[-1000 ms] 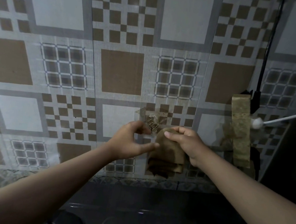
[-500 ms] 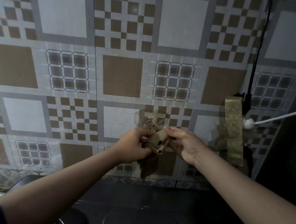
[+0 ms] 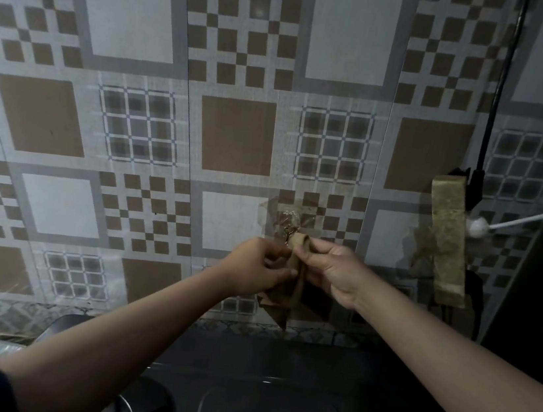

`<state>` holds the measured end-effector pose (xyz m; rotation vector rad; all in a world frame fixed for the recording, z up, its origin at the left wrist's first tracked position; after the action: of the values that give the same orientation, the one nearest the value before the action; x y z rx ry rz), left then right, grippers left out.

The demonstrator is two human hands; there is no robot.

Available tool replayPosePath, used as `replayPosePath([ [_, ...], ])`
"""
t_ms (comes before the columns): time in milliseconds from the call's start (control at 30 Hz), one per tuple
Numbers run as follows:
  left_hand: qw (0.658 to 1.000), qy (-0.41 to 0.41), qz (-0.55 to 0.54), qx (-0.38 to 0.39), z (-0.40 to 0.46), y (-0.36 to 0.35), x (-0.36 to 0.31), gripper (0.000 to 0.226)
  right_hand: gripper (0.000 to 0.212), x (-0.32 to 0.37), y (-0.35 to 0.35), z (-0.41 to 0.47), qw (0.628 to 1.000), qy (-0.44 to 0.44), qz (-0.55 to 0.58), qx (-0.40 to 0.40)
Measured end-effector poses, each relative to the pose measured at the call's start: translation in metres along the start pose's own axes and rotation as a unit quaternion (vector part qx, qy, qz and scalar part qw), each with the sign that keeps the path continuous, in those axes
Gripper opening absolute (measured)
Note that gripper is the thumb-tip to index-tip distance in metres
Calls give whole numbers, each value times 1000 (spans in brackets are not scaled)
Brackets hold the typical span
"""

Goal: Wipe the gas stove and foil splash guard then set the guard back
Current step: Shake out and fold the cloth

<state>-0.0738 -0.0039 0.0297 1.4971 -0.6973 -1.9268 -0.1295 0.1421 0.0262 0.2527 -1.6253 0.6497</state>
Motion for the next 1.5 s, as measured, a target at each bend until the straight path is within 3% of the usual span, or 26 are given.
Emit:
replayPosePath([
  [67,1000,-10,15,-12,1,1,0,14,29,-3,-1,0,998,5,-69,-10],
  [200,999,6,35,-37,0,5,3,21,22,-3,5,1,993,32,-104,-41],
  [267,995,15,48,-84,0,8,8,21,25,2,11,2,977,71,-175,-94],
  [367,984,-62,134,-97,-6,14,11,34,24,11,17,2,907,181,-354,-137],
  [467,919,-144,364,-49,-7,13,16,41,16,13,17,4,805,287,-511,-96],
  [500,903,-151,400,-43,-5,11,19,44,11,12,16,5,763,319,-556,-85],
  [567,903,-145,401,-52,0,10,23,46,5,9,16,10,701,372,-604,-72],
  [667,921,-134,352,-96,5,7,25,33,10,4,9,18,656,420,-624,-62],
  [800,922,-111,350,-125,15,1,31,35,18,0,3,28,605,428,-670,-51],
  [1000,887,-174,412,-120,23,3,40,45,29,-2,18,45,512,447,-732,-49],
  [1067,882,-173,423,-113,25,2,42,52,30,-2,17,43,551,428,-714,-51],
  [1200,891,-132,414,-129,29,-6,44,52,42,-9,19,42,549,430,-712,-75],
  [1333,899,-142,379,-169,29,-15,45,40,15,-17,18,44,557,439,-698,-96],
  [1400,900,-151,377,-161,32,-20,47,39,20,-22,19,43,617,406,-669,-81],
  [1500,953,-115,262,-103,35,-26,49,37,28,-28,19,40,698,381,-600,-91],
])
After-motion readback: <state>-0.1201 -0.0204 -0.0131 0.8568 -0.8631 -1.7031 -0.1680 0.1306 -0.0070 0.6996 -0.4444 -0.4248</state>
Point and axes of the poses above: each hand's wrist, its own z-axis towards the middle knuckle, its own y-axis out of the back of the hand, x = y × z, the point moved 2 cm from there along z, towards the middle knuckle, and after that the axes turned 2 degrees about -x, right-handed, at the moved point
